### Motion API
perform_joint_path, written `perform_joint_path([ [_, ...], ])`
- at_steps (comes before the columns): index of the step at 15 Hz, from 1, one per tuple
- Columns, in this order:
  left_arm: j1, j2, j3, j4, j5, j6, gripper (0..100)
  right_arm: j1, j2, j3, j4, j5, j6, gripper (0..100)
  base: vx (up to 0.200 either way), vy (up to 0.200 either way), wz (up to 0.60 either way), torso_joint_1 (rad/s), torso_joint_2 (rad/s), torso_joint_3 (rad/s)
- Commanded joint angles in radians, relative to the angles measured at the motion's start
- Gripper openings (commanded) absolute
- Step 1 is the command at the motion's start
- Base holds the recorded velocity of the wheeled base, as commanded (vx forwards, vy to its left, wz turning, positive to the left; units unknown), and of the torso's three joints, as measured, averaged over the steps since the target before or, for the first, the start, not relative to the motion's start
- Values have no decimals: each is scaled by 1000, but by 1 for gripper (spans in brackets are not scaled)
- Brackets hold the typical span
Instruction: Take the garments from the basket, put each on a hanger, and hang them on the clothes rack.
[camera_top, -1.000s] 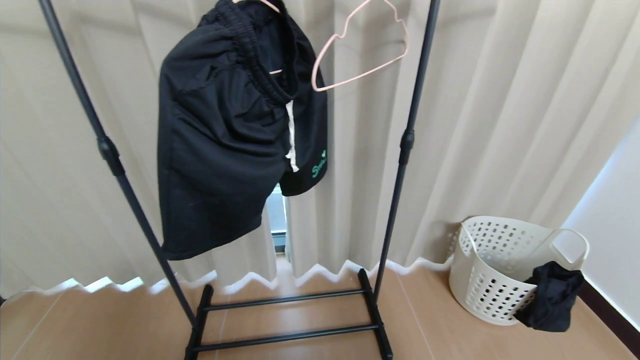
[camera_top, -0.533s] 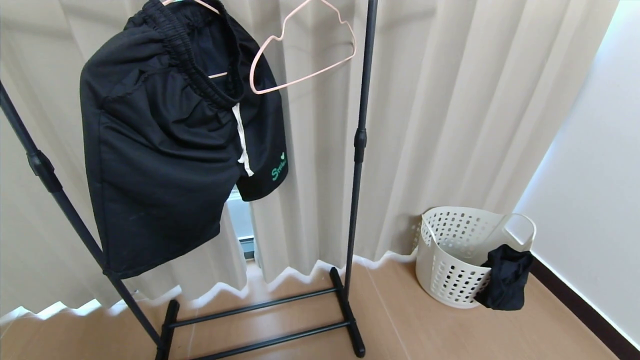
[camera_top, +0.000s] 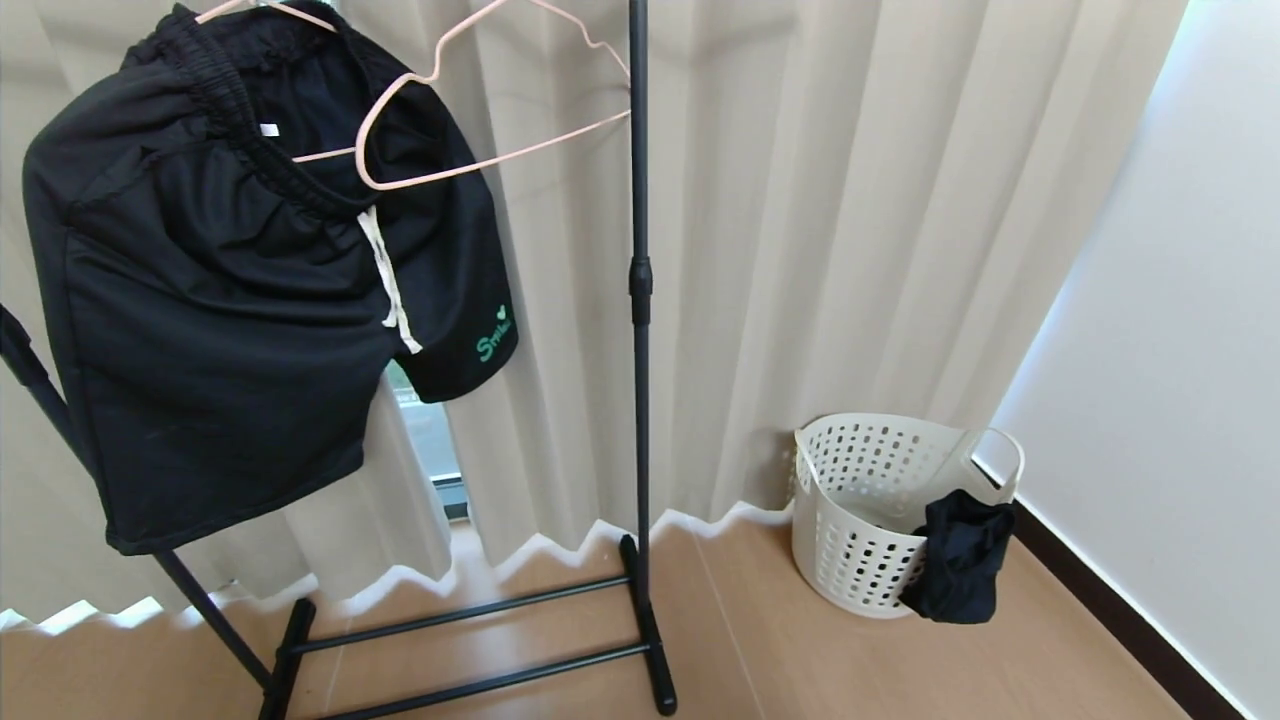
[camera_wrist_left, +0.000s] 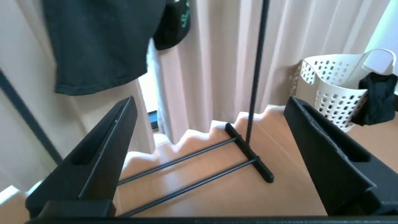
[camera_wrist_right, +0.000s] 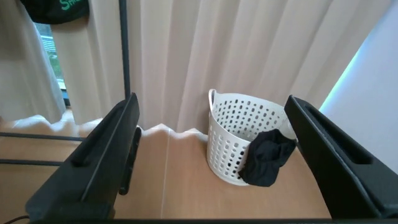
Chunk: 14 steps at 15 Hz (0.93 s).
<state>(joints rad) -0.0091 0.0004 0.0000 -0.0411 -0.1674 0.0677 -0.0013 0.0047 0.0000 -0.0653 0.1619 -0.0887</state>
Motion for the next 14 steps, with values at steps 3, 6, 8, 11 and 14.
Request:
perform_joint_path([
  [3, 0, 0, 0, 0, 0, 0, 100, 0, 1, 0, -1, 1, 0, 100, 0, -200, 0, 6, 7, 2],
  [6, 0, 0, 0, 0, 0, 0, 100, 0, 1, 0, -1, 1, 0, 100, 0, -200, 0, -2, 7, 2],
  [8, 0, 0, 0, 0, 0, 0, 100, 0, 1, 0, -1, 1, 0, 100, 200, -100, -300, 7, 2, 5],
  [11, 0, 0, 0, 0, 0, 0, 100, 0, 1, 0, -2, -1, 1, 100, 200, 0, -400, -9, -2, 2],
  [14, 0, 0, 0, 0, 0, 0, 100, 0, 1, 0, -2, -2, 1, 100, 200, 0, 0, 2, -1, 4],
])
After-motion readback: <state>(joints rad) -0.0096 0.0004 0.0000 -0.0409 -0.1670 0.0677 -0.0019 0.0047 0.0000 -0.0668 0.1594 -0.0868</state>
